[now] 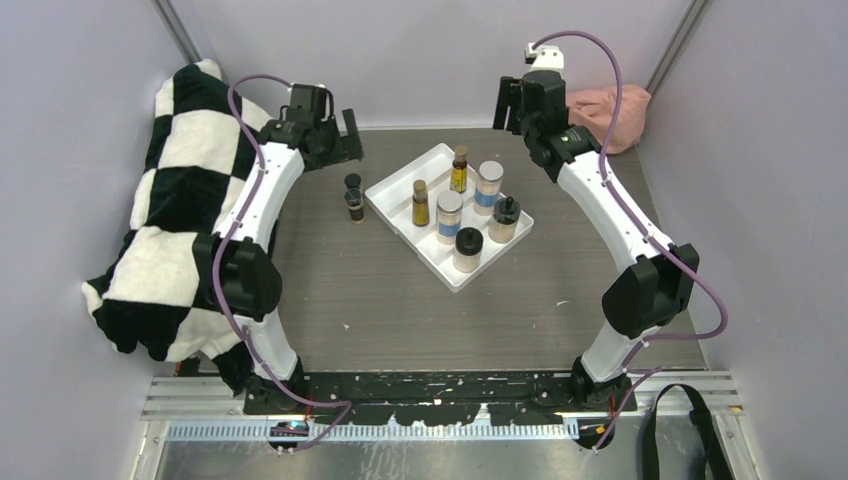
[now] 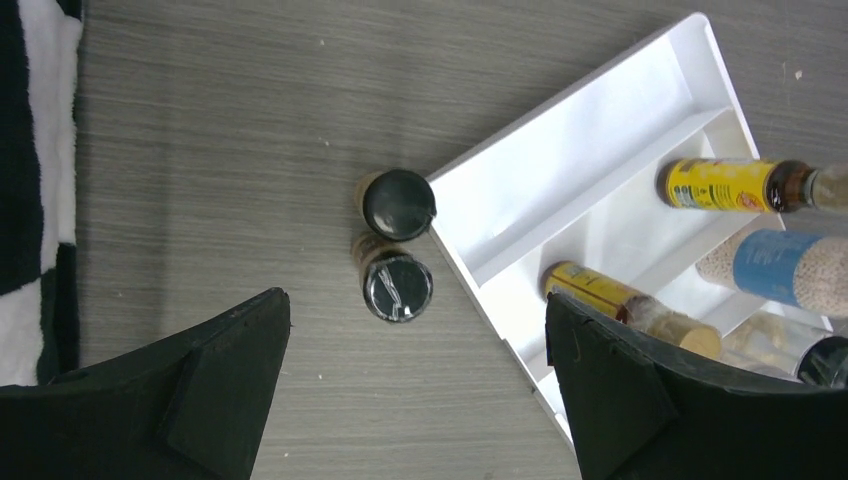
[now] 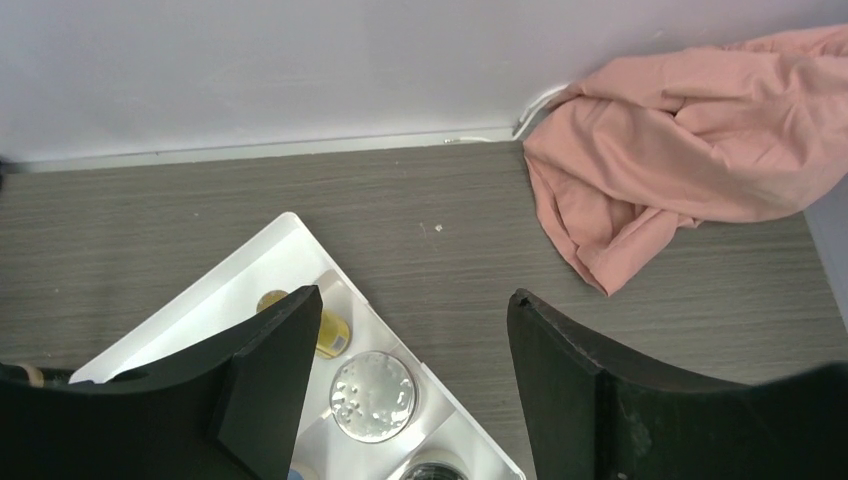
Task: Organize the condiment bottles
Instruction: Pick up the bottle from the center of the board.
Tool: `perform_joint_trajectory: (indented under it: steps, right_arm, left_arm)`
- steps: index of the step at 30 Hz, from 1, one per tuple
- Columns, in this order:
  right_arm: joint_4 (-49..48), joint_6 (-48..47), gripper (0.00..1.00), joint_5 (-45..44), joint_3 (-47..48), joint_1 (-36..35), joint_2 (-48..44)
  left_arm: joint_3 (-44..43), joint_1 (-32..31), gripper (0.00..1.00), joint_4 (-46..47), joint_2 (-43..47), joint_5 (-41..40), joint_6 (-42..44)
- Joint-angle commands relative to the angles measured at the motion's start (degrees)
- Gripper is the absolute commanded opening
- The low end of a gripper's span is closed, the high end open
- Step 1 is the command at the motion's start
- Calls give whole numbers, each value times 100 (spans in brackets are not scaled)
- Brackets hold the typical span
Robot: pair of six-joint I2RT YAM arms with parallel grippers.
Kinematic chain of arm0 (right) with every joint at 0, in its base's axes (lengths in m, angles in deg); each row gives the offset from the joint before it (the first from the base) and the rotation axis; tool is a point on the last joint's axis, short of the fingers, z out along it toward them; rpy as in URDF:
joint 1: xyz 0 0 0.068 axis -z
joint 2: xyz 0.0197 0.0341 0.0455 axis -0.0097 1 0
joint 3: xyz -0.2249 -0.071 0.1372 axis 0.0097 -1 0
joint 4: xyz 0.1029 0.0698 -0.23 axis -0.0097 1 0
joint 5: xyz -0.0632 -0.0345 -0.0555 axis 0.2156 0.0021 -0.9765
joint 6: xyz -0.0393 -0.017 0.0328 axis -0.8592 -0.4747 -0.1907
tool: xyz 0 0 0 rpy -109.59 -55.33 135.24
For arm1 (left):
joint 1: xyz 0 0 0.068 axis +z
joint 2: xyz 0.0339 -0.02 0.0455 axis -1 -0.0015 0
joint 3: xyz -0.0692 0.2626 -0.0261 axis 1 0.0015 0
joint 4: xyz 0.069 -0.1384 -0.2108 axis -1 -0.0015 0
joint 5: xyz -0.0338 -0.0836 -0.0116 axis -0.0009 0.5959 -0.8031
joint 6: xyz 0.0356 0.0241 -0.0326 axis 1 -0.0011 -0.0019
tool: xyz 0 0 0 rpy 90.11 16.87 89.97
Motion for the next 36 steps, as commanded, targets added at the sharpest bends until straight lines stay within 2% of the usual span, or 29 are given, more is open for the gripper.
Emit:
perform_joint_trajectory:
  steps: [1, 11, 18, 25, 36]
  right_arm:
    - [-363, 263, 74, 32, -171, 20, -391]
    - [-486, 331, 74, 122, -412, 19, -419]
    - [-568, 335, 74, 167, -496, 26, -396]
    - [-603, 341, 74, 210, -515, 24, -335]
    - [-626, 335, 74, 315, -530, 66, -273]
  left_arm:
    - [-620, 149, 100, -189, -214, 296, 22]
    - [-1025, 152, 100, -459, -836, 534, 67]
    - [-1036, 69, 97, -642, -1148, -94, 203]
    - [-1480, -161, 95, -1010, -1626, -695, 476]
    - [-1734, -341, 90, -1133, -2064, -1021, 533]
